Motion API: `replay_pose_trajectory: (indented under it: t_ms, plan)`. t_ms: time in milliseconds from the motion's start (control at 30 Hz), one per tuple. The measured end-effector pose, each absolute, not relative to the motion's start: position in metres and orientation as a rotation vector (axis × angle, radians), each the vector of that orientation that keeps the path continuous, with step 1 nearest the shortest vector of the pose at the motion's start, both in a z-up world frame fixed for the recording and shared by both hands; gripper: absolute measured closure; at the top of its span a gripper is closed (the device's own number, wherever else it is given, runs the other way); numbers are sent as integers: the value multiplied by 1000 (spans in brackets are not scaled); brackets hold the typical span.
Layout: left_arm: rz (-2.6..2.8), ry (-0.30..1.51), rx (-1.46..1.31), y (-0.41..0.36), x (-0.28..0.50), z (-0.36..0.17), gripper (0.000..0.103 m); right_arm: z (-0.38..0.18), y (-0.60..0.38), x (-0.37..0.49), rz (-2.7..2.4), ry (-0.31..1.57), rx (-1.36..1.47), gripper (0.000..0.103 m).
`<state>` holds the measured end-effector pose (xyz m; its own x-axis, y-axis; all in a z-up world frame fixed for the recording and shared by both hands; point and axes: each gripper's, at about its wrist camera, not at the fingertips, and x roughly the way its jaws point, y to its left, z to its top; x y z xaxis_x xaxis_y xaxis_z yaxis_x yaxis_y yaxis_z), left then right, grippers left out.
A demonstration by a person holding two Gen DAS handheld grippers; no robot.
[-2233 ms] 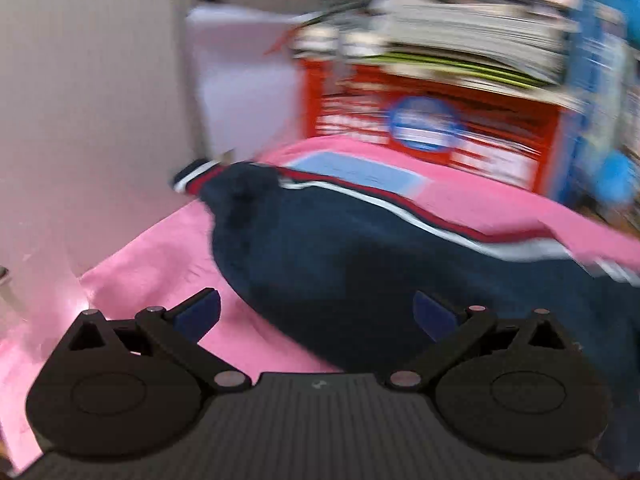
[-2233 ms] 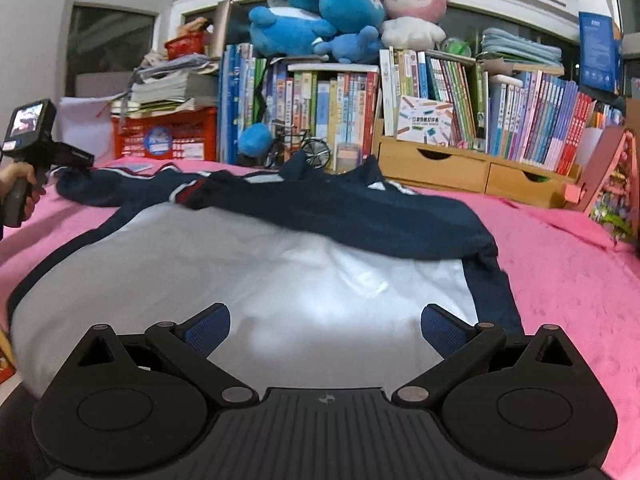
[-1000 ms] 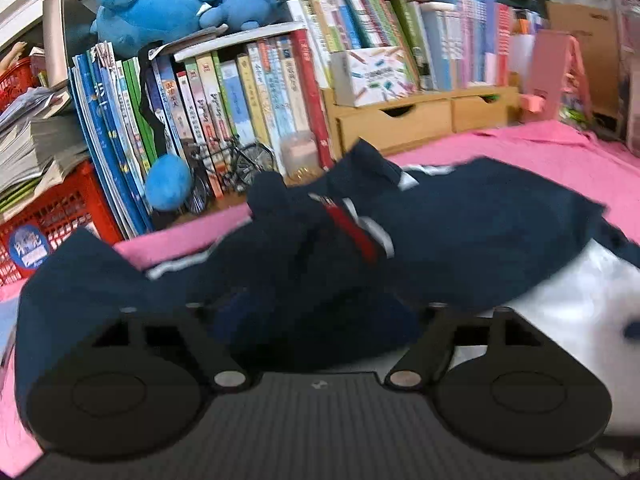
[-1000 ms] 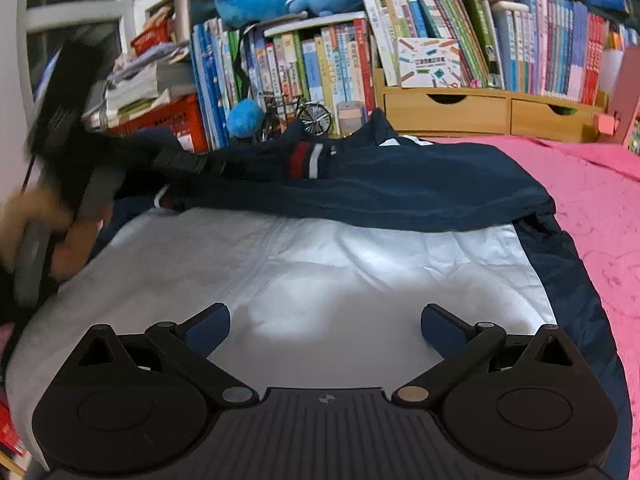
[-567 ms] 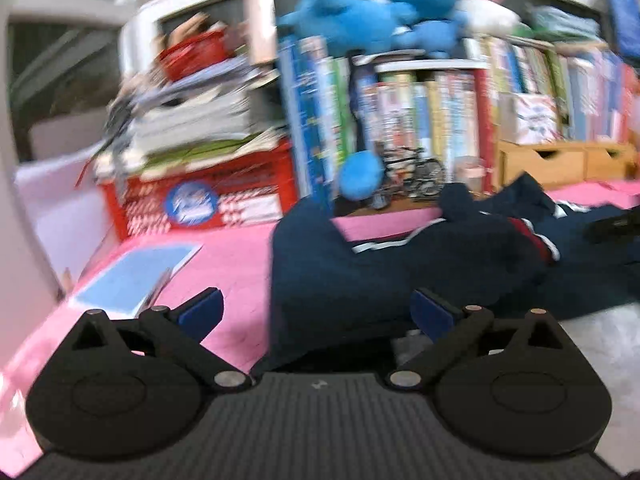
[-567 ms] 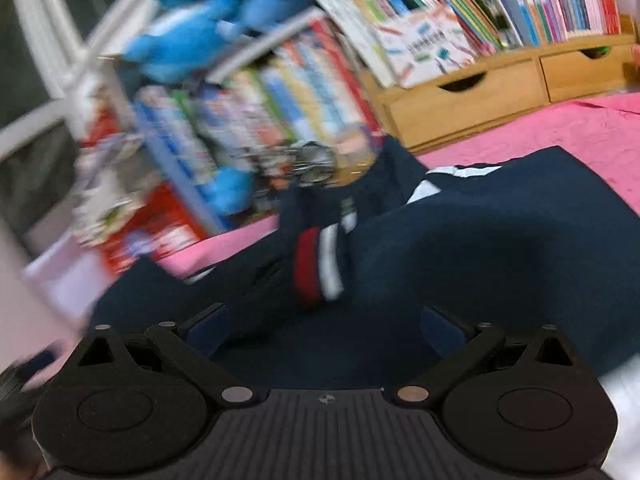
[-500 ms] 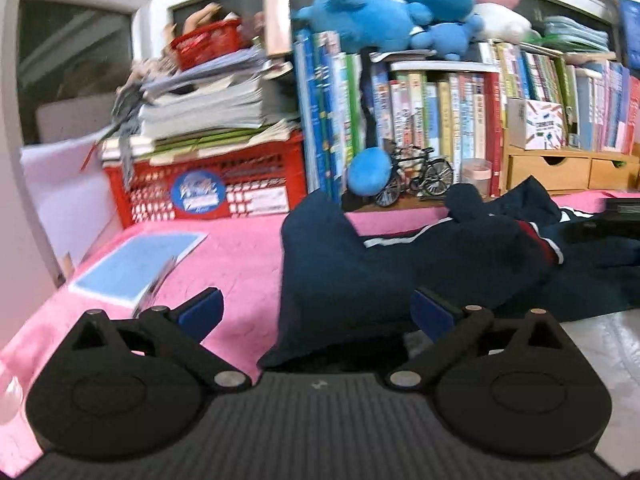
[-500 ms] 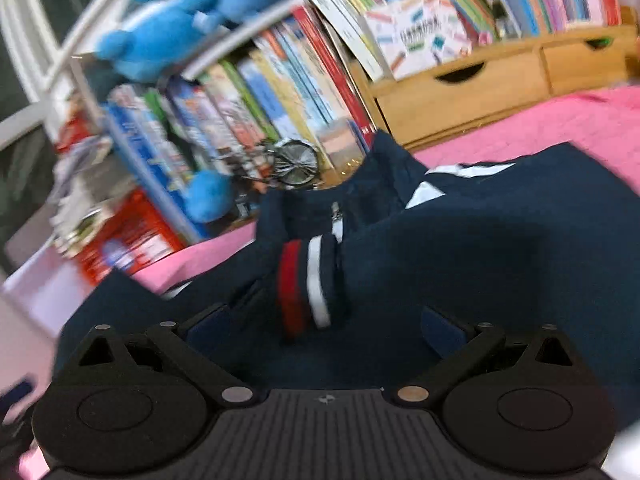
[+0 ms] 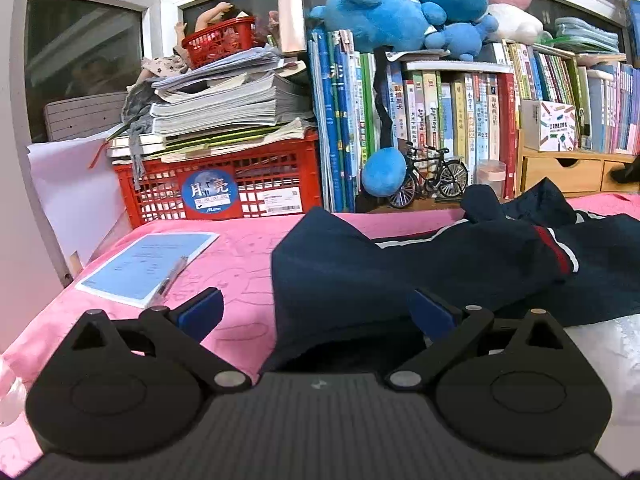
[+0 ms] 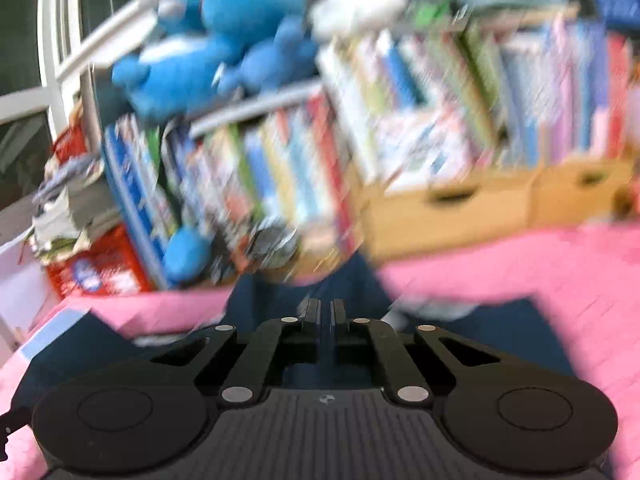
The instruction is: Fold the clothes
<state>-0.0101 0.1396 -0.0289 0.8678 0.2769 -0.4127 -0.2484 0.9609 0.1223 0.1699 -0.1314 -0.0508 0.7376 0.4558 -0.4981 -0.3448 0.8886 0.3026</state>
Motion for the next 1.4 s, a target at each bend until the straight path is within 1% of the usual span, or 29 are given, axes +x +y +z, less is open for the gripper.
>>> replay_pose_trajectory:
  t_ms: [67, 100, 133, 167, 200, 300, 333, 367, 400, 500, 533, 600, 733, 867, 1000, 1200, 1300, 1367, 1400]
  plan:
    - [285, 450, 67, 137, -7, -30, 2, -57, -126, 173, 454, 617, 189, 89]
    - [291, 453, 60, 137, -7, -31, 2, -60, -123, 174, 459, 627, 185, 76]
    - [295, 456, 53, 137, -7, -30, 2, -63, -121, 176, 465, 638, 181, 45]
    - [299, 460, 48, 138, -8, -30, 2, -65, -118, 177, 471, 648, 178, 27]
    - [303, 463, 49, 138, -9, -30, 2, -68, -115, 178, 476, 659, 174, 3]
    - [321, 470, 65, 140, -14, -27, 2, -77, -107, 183, 493, 690, 163, 3]
    - [327, 470, 69, 142, -15, -26, 2, -84, -99, 184, 514, 709, 166, 11]
    - [334, 468, 71, 144, -17, -24, 2, -87, -89, 178, 514, 680, 131, 24]
    - [341, 464, 70, 146, -18, -21, 2, -85, -81, 172, 506, 659, 78, 60]
    - [354, 450, 59, 151, -19, -17, 2, -67, -90, 161, 503, 628, 72, 86]
    - [353, 451, 54, 152, -17, -18, 1, -58, -100, 157, 478, 600, 63, 92]
    - [350, 454, 47, 151, -14, -20, 1, -42, -122, 150, 427, 544, 37, 95]
    - [330, 480, 60, 142, -5, -29, 1, -12, -172, 141, 343, 442, -3, 95]
    - [311, 505, 73, 133, 3, -37, 1, -2, -217, 140, 232, 424, -23, 95]
    - [296, 531, 90, 125, 10, -45, 1, -21, -240, 150, 179, 491, 1, 95]
    - [318, 597, 147, 129, 16, -58, 0, -80, -243, 170, 149, 641, 26, 94]
    - [299, 621, 141, 132, 15, -63, 0, -94, -243, 173, 156, 636, 6, 92]
    - [303, 629, 134, 133, 13, -61, 0, -93, -246, 175, 168, 631, 1, 85]
    - [307, 633, 131, 133, 11, -59, 0, -91, -250, 174, 175, 631, 2, 73]
